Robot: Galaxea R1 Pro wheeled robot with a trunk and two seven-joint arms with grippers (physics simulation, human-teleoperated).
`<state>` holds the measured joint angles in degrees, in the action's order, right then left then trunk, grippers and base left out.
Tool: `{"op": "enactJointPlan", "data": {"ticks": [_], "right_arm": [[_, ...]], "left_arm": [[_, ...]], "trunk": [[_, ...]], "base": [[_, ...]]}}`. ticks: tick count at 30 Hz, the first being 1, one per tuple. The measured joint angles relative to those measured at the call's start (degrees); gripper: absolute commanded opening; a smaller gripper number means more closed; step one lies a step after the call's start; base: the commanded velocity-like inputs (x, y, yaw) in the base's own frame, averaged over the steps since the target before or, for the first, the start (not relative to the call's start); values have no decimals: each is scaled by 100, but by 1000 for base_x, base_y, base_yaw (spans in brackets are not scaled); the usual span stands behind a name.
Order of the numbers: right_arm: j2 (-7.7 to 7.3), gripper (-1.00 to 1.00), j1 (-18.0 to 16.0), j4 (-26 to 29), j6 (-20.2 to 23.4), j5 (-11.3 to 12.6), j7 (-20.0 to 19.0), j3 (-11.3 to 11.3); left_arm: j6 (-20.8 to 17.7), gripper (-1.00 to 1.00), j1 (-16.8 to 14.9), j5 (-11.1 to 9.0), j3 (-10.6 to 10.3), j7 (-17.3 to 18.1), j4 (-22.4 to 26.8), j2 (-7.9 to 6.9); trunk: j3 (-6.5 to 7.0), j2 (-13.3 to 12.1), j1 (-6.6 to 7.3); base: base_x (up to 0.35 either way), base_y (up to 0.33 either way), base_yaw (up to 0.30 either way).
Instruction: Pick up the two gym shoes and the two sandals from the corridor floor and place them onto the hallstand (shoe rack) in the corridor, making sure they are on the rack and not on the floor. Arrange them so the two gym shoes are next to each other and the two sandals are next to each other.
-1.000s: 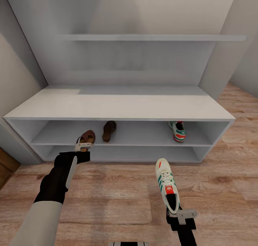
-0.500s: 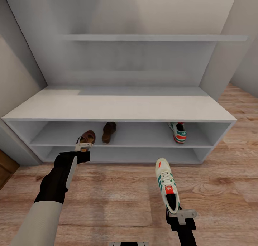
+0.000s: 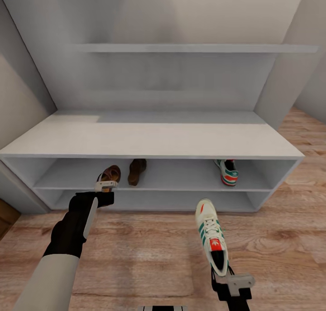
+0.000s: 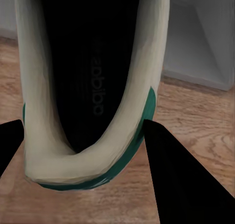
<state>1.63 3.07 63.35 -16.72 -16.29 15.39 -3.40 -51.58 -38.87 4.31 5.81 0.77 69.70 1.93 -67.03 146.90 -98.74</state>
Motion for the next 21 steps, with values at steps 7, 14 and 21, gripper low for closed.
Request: {"op": "enactJointPlan", "data": {"ticks": [7,14,21], "right_arm": [[-245,-100,147,225,-134,52,-19,125],[-315,-100,170,285,-159,61,-21,139],[-320,-100,179,302,-166,65,-18,138]], "left_arm": [[-1,-100,1,-2,-1,0,-1,0],[-1,-100,0,0,0,0,-1,0],[-1,-100,-4,6,1,0,-1,0]], "trunk": [[0,0,0],[0,0,0],[0,0,0]], "base": [[32,0,0],[6,0,0],[104,0,0]]}}
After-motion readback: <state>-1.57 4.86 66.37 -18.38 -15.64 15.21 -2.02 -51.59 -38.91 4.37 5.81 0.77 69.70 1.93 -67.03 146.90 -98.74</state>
